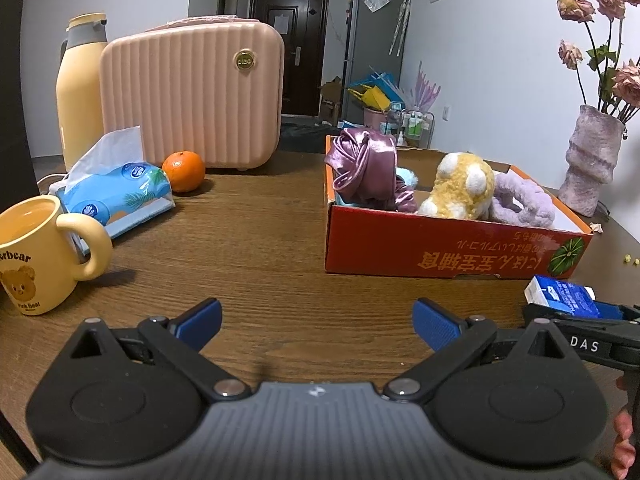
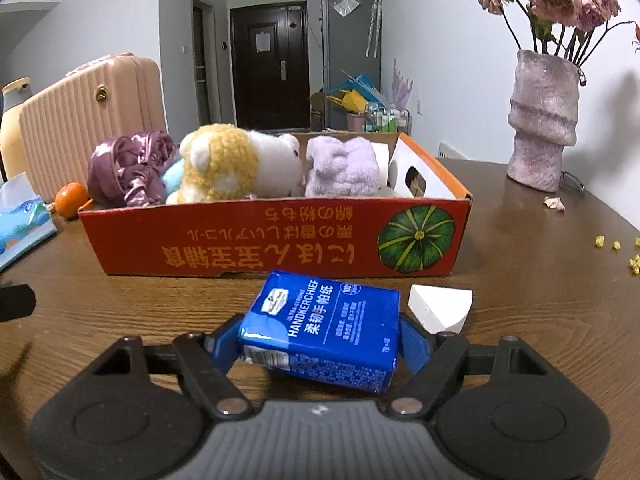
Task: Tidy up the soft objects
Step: 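Lower the right gripper onto the blue tissue pack and close it, then close the left gripper on the white foam wedge while the right holds the tissue pack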
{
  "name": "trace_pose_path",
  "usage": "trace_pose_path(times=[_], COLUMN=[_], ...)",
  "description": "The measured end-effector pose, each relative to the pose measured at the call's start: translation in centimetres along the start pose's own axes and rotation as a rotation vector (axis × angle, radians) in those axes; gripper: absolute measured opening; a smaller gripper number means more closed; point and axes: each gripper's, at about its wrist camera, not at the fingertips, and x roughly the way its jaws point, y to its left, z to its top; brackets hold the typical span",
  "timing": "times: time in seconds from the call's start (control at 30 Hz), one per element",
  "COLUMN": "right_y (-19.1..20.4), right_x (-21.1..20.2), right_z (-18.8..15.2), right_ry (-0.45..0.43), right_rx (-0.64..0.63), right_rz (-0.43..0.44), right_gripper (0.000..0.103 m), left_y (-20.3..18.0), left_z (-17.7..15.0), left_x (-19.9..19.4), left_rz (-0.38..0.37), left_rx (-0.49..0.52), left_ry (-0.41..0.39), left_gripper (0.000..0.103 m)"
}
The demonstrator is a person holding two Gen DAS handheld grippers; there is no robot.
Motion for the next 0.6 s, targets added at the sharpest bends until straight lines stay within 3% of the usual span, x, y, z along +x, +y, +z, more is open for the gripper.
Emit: trace_pose_path(times=[0.6], right_y=[-2.0], right_x=[-2.0], right_z=[0.5], right_ry=[-0.088], right_rx=[0.012], right_rz=[0.018], right_gripper=[0.078], left_y=[-2.2], left_z=[-0.4], left_x=[0.7], left_rz=[0.008], left_rx=[-0.018], left_ry=[0.017], left_gripper=[0.103])
